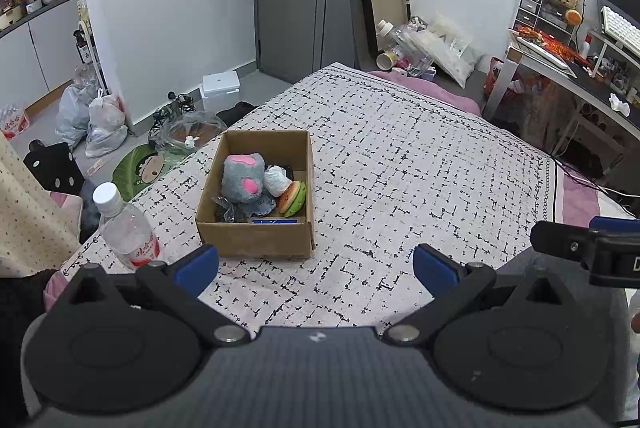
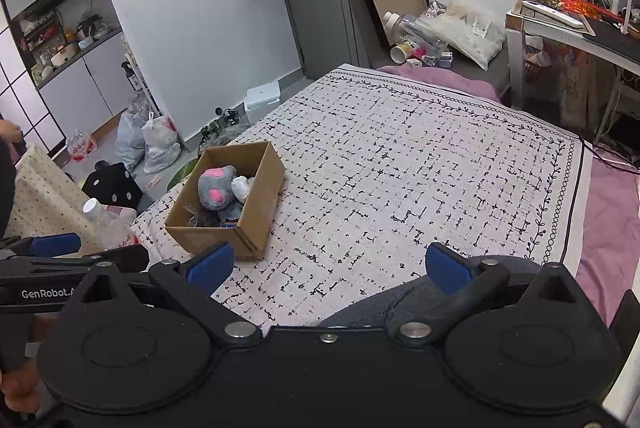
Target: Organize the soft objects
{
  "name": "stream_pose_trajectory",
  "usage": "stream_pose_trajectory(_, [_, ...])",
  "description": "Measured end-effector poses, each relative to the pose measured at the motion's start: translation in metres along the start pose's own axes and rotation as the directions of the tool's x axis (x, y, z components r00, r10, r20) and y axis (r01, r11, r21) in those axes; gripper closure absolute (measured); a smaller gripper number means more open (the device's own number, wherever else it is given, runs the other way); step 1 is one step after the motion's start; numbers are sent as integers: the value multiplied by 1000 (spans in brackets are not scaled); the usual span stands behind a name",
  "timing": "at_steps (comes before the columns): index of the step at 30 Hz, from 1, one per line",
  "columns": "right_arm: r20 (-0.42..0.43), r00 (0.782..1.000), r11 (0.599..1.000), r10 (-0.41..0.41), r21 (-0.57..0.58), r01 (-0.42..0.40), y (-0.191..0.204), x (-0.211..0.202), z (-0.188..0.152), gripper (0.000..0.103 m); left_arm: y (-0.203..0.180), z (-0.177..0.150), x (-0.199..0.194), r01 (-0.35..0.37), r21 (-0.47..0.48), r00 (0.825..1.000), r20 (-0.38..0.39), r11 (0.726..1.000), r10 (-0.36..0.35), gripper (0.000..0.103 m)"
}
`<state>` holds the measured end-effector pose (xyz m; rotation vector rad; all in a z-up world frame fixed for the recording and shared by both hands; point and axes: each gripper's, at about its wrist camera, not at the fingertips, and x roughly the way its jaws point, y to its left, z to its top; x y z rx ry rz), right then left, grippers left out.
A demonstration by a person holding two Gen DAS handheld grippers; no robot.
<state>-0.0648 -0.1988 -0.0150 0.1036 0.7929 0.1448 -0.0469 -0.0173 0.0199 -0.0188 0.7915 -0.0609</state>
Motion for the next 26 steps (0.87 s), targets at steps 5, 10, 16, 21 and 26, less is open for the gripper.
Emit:
stream_pose_trajectory(5, [7,1000,1000,-11,19,11,-2,0,1,0,-1,0,-1,10,19,1000,3,1000,-10,1])
stream_pose_trajectory(10, [19,1000,1000,-11,20,10,-4,1,0,0,-2,1,4,20,11,1000,-8,1000,-20,1])
stream_pose_trajectory(16, [79,997,1000,4,23,-5,-12,0,-4,0,-7,-1,7,26,21,1000,1,999,-26,1])
stream_pose_trajectory(21, [93,996,999,17,37,-20,-17,3,-7,0,-10,-4,10,33,19,999,5,999,-34,1])
stream_pose_trajectory(26, [120,992,998,34,44,-39,-20,4,-10,0,-12,-6,10,62,1,998,3,998,-62,1])
